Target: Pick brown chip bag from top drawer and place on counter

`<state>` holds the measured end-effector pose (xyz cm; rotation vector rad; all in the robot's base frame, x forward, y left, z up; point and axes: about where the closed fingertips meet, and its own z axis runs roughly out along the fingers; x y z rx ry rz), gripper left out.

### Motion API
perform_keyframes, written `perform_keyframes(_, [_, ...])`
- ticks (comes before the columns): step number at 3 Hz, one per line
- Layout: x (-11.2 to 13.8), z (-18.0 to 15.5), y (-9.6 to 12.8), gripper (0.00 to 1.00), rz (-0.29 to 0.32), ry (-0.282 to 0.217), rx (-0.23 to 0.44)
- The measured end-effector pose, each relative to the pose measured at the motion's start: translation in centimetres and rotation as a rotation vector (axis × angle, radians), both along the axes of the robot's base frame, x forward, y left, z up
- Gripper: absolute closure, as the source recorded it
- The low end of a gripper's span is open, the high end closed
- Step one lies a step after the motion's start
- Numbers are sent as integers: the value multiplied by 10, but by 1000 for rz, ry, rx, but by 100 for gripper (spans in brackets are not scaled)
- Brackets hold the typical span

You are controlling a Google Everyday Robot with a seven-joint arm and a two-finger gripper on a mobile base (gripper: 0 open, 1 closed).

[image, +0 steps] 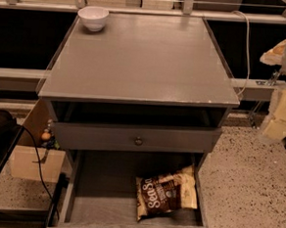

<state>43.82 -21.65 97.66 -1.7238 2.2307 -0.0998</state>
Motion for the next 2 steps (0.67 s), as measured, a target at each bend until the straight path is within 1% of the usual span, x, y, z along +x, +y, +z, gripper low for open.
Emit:
perform_keyframes(1, [0,0,0,0,0,0,0])
perform_keyframes(2, [0,-1,1,0,29,-25,9])
